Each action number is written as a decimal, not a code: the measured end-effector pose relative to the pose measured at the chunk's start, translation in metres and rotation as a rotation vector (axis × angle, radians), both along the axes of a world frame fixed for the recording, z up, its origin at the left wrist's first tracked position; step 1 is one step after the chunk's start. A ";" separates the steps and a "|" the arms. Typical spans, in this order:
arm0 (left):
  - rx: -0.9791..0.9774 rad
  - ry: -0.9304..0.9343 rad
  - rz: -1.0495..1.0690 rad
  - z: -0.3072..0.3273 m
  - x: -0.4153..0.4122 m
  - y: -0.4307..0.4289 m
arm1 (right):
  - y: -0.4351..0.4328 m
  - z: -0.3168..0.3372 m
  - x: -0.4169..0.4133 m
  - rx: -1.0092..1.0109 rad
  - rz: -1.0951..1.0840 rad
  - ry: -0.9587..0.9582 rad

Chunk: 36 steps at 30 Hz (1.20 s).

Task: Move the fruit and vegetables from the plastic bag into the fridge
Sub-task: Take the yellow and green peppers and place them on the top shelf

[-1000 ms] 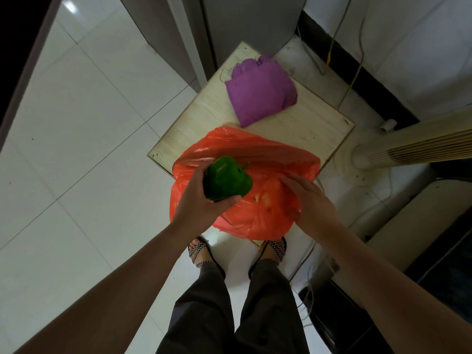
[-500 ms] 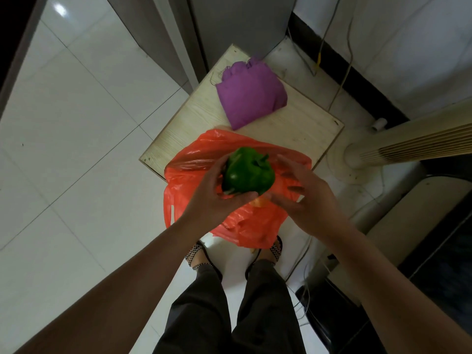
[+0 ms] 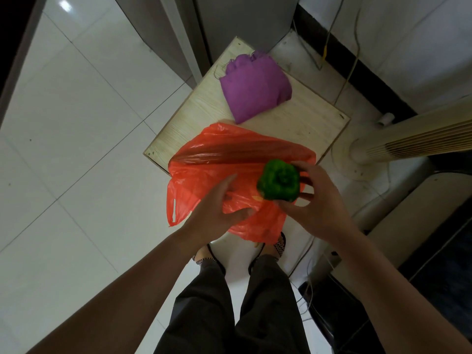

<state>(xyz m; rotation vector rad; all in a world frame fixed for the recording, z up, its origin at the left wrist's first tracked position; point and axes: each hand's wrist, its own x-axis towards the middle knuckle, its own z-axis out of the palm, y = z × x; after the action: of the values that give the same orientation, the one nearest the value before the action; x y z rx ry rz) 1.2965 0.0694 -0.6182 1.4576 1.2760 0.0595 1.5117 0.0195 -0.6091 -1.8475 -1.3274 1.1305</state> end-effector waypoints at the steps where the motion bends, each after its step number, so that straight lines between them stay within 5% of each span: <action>1: -0.006 0.024 0.026 -0.001 -0.001 -0.002 | -0.002 -0.002 0.003 -0.004 -0.032 -0.037; 11: 0.027 -0.064 0.117 0.011 -0.002 -0.009 | -0.017 -0.009 0.010 -0.012 -0.173 -0.166; 18: 0.199 -0.141 -0.283 0.009 0.022 -0.047 | -0.021 0.001 0.014 -0.022 -0.255 -0.107; 27: 0.203 0.052 -0.432 -0.020 0.026 -0.084 | -0.048 -0.007 -0.001 -0.136 -0.289 -0.083; 32: 0.135 0.032 -0.140 -0.018 0.023 -0.060 | -0.036 -0.027 -0.002 -0.145 -0.313 -0.112; 36: 0.377 0.065 0.064 -0.009 0.016 -0.030 | -0.015 -0.026 -0.001 -0.074 -0.379 -0.112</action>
<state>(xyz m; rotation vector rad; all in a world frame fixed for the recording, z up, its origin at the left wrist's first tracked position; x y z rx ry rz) 1.3127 0.0396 -0.6277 1.7488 1.4180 0.3121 1.5104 0.0041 -0.6352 -2.1294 -0.9456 0.8962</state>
